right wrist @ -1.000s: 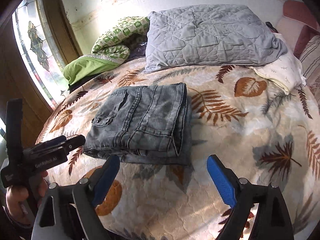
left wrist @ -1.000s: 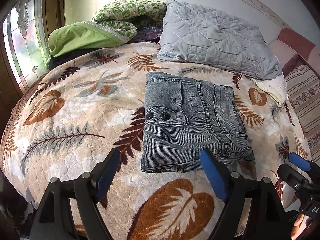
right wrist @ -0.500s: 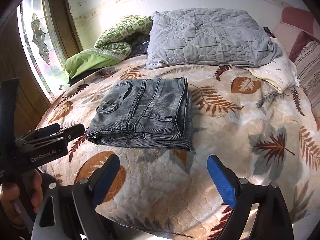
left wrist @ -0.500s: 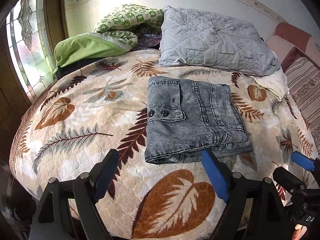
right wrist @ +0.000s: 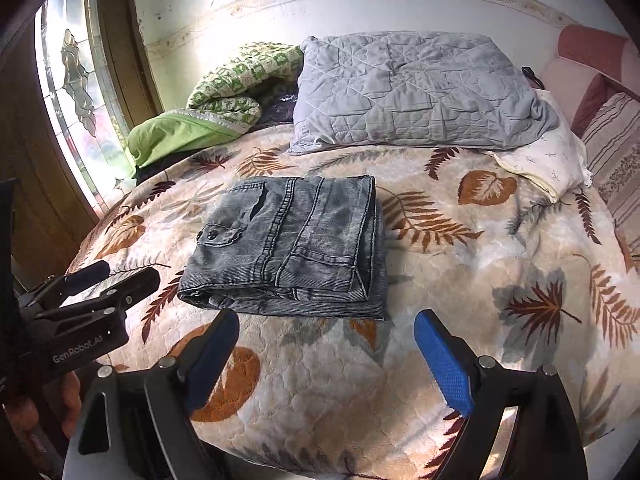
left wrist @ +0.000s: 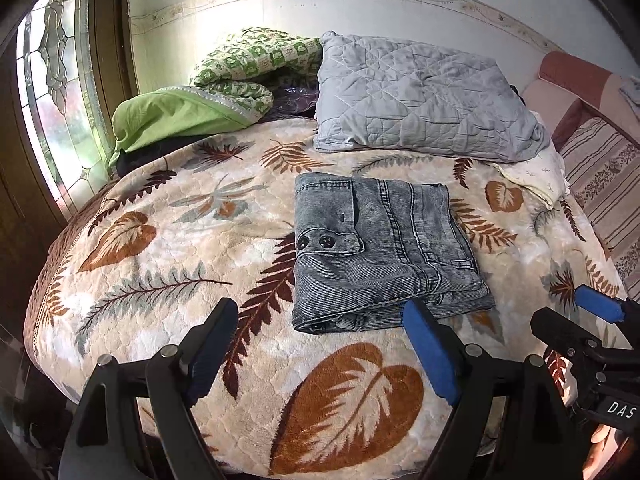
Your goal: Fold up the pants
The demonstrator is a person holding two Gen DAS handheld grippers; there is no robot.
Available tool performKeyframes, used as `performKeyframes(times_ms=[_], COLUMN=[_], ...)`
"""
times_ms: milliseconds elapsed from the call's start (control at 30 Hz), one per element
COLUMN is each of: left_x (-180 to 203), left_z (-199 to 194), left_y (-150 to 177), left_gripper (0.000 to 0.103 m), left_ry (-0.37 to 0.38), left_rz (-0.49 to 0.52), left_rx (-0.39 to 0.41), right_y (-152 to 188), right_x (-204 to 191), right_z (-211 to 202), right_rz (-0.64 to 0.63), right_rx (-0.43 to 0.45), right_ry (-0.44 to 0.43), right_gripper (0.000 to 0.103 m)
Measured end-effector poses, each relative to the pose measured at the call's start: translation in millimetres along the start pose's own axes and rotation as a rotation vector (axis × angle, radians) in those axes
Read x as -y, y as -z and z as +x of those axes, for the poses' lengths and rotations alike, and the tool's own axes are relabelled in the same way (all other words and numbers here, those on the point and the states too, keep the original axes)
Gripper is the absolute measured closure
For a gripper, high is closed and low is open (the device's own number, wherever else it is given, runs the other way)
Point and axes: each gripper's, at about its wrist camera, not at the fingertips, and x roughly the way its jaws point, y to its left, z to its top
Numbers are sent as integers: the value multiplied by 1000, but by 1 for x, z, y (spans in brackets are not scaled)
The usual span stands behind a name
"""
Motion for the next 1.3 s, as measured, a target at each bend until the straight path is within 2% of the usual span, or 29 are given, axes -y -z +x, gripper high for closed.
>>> performKeyframes(times_ms=[567,967,1300], left_x=[-8,-9,-9], left_z=[0,5,12], left_y=[4,7,11], left_gripper=[18,18,18], left_ry=[-2,19,21], left_rz=[-18,-25,-25], left_rx=[2,-23,-77], right_y=[-4,-6,-4], right_x=[0,-4,-2], right_z=[-3,-2,3], right_rz=[10,6,19], right_rx=[3,6,-12], right_ry=[22,18,6], right_gripper=[12,12,12])
